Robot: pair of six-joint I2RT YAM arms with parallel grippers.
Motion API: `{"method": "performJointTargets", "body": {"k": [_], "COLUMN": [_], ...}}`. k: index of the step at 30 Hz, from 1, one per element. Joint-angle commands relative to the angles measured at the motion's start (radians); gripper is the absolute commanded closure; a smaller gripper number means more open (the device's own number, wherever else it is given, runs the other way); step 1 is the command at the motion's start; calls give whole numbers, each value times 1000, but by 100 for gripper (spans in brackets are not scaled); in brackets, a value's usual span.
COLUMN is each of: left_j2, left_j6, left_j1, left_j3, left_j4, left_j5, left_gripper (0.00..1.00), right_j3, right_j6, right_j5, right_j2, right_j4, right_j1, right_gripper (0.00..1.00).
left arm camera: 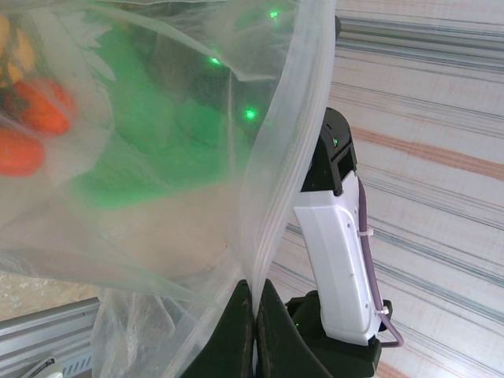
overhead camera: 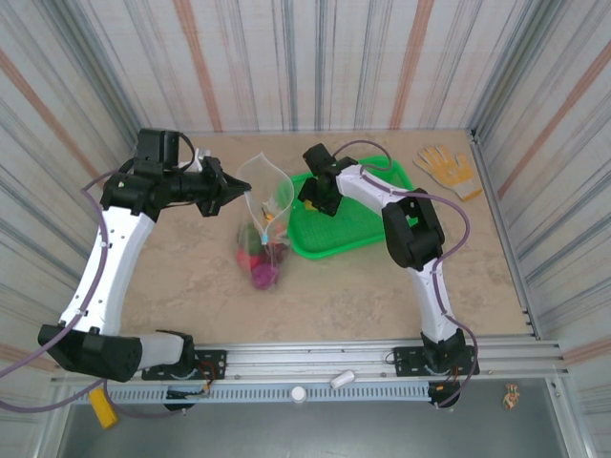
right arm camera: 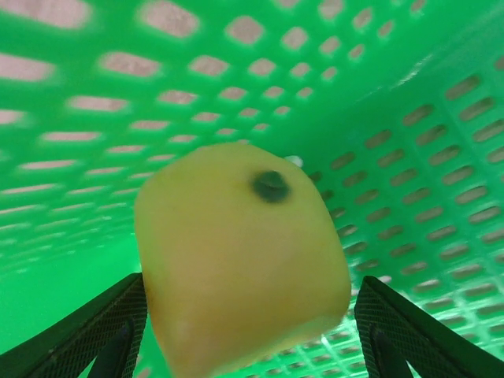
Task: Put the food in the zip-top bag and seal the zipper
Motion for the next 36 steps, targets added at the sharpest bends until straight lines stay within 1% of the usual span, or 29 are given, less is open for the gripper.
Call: {"method": "performJointTargets", "body": {"k": [1,5,9,13,16,18,21,24,25,27,31,36], "left_j2": [-25,-26,-27,-33,-36,-38,-40,-38,-39,-39,-40,-43], "left_j6": [21,23,24,23,25,25,25,23,24,20,23,23], "left_j1": [6,6,6,6,6,7,6,6,6,4,4,1], "left_j3": [14,12,13,7,3,0,1,1,1,1,4,-5], "left_j4": [-3,-3,-3,-3,-3,-3,-3,-3,-3,-3,-3,-1], "left_j5": [2,1,1,0,-1,0,-1,1,1,1,1,1], "left_gripper": [100,100,100,100,100,100,100,100,100,100,100,100], "right_j3": [10,-18,-15,-5,9,21,26,27,27,23,-21,-149], "right_j6": [-64,-99,-165,-223,-246,-260,-273,-282,-289,-303,-348,-382], "right_j5": [56,89,79,85,56,14,-16,-42,-53,-54,-48,-13], "right_j2": [24,-12,-31,-48,-45,-37,-28,-22,-24,-35,-111,-285], "right_j4": [-77,-69,-59,-61,-61,-59,-52,-52,-51,-52,-20,66], "right_j1": [-14,-21,-35,-53,-71,-80,-83,-80,-80,-80,-80,-85], "right_gripper": [29,33,37,35,35,39,45,55,61,66,66,67]}}
